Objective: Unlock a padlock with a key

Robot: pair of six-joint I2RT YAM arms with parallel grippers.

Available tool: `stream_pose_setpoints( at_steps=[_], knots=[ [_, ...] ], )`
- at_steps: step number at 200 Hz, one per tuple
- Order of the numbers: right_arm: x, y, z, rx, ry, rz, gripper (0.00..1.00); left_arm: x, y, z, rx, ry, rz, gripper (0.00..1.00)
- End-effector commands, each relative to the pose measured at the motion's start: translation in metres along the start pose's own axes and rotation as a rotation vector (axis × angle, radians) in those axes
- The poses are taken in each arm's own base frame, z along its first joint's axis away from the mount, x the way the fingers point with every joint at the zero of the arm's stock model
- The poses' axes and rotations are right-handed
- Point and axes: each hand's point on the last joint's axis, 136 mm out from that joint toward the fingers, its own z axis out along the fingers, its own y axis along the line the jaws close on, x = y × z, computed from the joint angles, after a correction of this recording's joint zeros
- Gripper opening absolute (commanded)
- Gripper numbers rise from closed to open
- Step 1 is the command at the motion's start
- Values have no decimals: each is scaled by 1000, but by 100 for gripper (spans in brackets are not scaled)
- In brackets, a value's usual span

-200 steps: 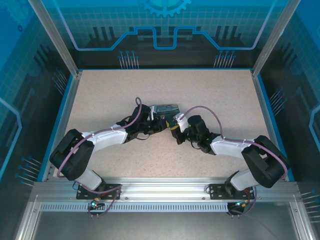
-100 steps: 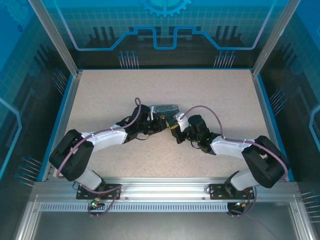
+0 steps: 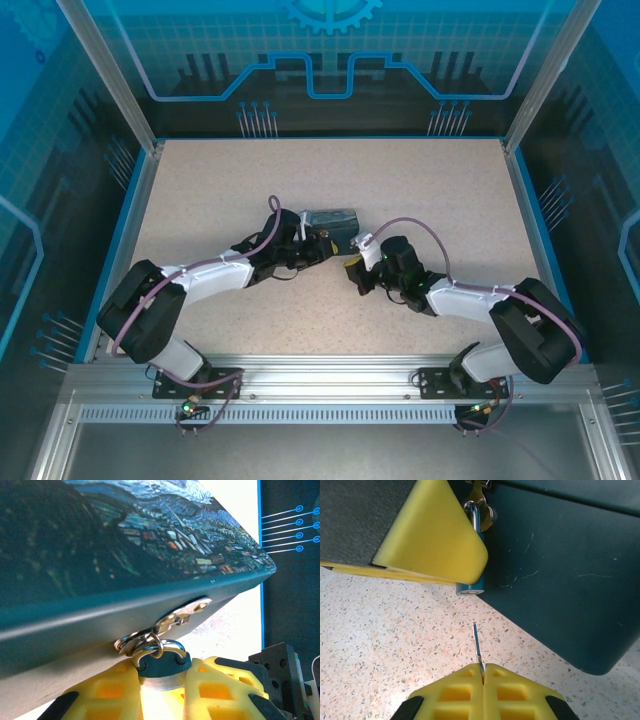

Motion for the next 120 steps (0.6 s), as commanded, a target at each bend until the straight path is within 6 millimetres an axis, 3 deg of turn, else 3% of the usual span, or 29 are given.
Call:
stream_pose_setpoints(
  at_steps=[1, 120],
  knots=[
    [-16, 8, -4, -35, -54, -7, 0, -7, -25, -10, 82, -33, 11, 13],
    [-30, 1, 0, -61, -89, -3, 0, -5, -23, -11, 92, -33, -78, 7]
  ],
)
